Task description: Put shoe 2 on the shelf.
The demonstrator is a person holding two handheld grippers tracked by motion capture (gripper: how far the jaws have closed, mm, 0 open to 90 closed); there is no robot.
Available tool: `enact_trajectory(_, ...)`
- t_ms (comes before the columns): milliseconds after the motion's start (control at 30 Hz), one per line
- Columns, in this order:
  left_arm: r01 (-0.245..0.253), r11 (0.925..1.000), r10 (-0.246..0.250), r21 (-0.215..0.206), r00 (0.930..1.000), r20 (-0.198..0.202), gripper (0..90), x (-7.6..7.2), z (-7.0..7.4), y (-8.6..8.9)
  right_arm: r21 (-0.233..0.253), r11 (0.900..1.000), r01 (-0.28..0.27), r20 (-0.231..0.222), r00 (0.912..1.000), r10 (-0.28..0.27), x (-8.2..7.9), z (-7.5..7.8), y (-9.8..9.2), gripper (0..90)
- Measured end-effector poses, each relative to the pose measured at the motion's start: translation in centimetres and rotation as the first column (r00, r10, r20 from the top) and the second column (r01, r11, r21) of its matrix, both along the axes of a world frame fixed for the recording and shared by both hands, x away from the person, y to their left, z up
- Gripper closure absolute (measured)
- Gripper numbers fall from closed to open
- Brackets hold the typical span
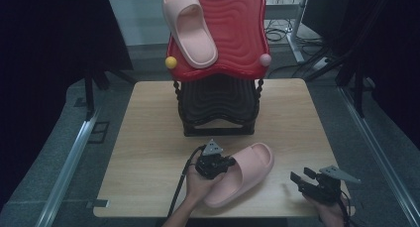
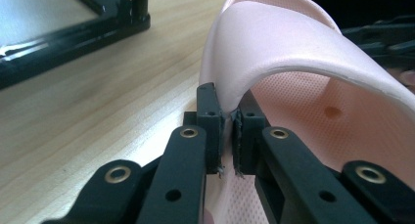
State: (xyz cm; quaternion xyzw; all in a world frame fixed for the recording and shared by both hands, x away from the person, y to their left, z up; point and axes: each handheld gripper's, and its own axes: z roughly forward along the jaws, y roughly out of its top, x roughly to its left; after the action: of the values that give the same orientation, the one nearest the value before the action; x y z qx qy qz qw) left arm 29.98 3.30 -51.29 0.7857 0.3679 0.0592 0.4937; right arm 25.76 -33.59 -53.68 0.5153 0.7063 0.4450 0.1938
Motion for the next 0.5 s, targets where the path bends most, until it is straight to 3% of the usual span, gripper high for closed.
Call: enact_trajectory(500,-0.001,0.9948,0.007,-0.102,0.9984,0.056,84.5,-0.9,3.7,3.2,0.021,1.0,0.023,-0.009,0.9997,-0.023,0.1,-0.2,-0.3,36.8)
